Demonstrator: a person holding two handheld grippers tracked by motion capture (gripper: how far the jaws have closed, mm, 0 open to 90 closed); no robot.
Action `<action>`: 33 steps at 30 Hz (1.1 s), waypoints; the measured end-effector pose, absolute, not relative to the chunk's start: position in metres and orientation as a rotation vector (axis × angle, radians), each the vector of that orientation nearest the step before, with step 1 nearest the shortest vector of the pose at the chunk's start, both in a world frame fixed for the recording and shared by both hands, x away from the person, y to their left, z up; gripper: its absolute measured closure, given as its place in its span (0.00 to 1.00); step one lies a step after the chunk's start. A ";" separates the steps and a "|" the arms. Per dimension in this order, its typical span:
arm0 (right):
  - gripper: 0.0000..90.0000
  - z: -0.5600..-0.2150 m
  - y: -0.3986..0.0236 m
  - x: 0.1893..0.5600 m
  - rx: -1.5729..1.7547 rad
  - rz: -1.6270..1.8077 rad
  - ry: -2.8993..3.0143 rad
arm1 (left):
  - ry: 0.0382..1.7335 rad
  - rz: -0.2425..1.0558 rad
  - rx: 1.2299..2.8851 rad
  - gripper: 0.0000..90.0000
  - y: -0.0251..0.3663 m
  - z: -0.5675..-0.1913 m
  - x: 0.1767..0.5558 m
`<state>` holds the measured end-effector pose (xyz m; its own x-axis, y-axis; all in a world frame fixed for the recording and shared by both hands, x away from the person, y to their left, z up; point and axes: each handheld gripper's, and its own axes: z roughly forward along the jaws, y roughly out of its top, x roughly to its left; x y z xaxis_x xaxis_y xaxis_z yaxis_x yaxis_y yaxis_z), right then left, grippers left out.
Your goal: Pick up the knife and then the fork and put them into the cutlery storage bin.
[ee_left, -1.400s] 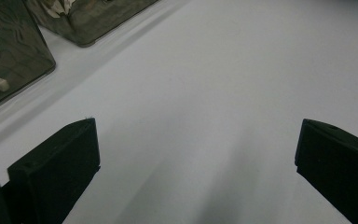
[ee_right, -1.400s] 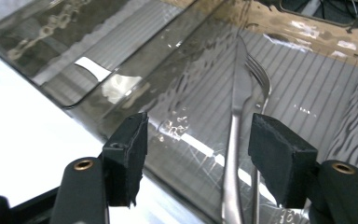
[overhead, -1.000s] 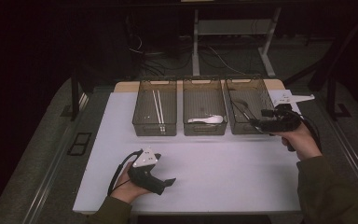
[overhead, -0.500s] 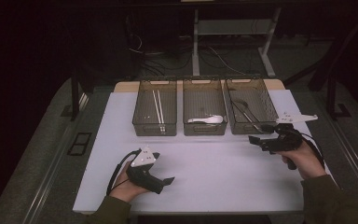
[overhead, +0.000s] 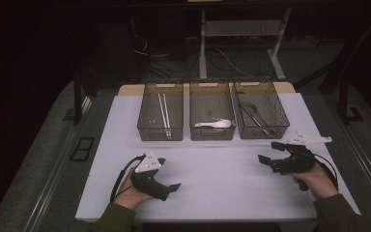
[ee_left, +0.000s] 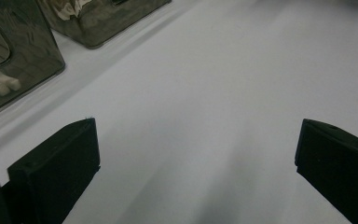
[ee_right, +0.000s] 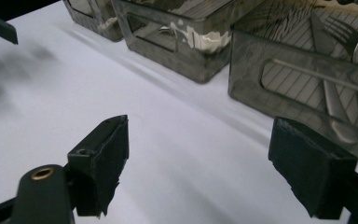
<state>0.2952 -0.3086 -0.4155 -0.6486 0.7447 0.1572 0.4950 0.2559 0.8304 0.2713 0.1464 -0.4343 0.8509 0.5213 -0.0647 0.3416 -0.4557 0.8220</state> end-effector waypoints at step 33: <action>0.22 -0.441 -0.302 0.263 1.104 1.328 2.341 | 0.628 0.232 2.089 0.00 0.145 -0.435 0.271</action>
